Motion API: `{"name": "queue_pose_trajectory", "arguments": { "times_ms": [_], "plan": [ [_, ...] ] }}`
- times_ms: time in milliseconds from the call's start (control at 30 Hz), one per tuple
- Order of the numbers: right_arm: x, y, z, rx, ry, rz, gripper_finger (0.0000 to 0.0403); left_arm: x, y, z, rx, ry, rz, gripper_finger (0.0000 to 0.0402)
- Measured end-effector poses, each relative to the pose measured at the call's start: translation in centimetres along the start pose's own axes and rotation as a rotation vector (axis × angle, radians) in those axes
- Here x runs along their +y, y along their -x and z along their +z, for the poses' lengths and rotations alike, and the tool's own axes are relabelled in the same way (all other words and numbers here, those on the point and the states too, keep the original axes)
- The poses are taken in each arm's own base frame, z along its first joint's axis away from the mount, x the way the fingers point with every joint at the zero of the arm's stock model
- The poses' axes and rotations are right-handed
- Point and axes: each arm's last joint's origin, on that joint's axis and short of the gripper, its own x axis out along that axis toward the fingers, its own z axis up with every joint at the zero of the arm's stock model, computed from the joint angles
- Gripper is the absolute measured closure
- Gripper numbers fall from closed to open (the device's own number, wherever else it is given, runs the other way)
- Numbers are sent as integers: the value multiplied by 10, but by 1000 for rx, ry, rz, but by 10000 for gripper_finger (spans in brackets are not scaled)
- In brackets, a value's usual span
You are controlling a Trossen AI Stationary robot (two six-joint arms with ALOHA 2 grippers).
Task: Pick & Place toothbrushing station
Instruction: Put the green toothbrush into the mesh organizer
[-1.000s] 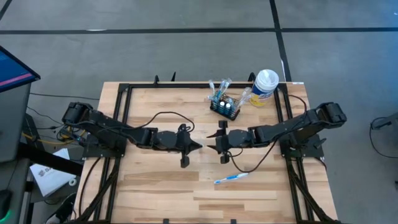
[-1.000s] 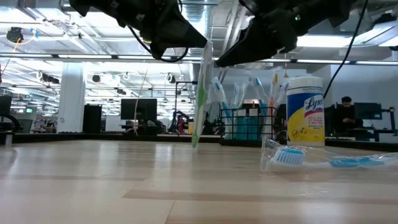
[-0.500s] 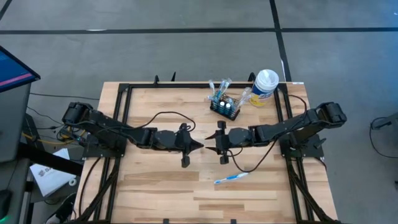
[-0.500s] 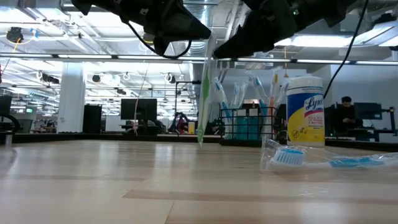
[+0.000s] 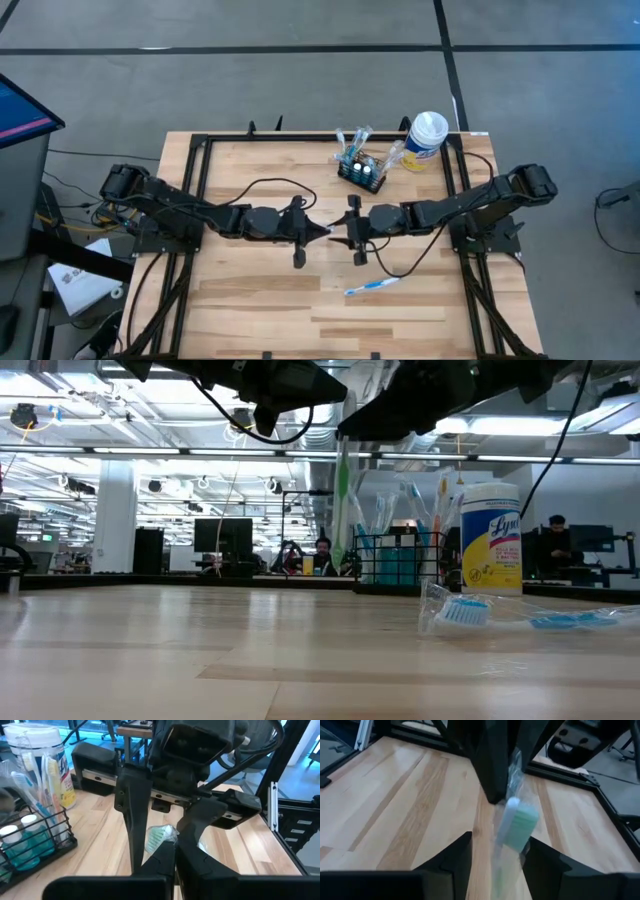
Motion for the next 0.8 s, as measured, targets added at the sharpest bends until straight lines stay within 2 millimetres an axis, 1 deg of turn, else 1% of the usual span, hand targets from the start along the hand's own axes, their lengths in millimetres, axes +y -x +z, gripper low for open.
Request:
{"name": "queue_pose_trajectory", "arguments": {
  "times_ms": [133, 233, 333, 367, 567, 800],
  "plan": [
    [-1, 0, 0, -1, -2, -3, 294, 0, 0, 1, -7, 1, -2, 401],
    [-1, 0, 0, -1, -6, -3, 334, 0, 0, 2, -22, 5, -4, 401],
    [-1, 0, 0, -1, -6, -4, 382, 0, 0, 2, -24, 6, -5, 401],
    [-1, 0, 0, -3, -4, -5, 390, -1, 0, 3, -26, 7, -8, 401],
    [-1, 0, 0, -4, 0, -8, 397, -1, 0, 3, -28, 7, -8, 400],
    [-3, 0, 0, -3, -4, -12, 401, -1, 0, 3, -35, 9, -8, 388]
  ]
}}
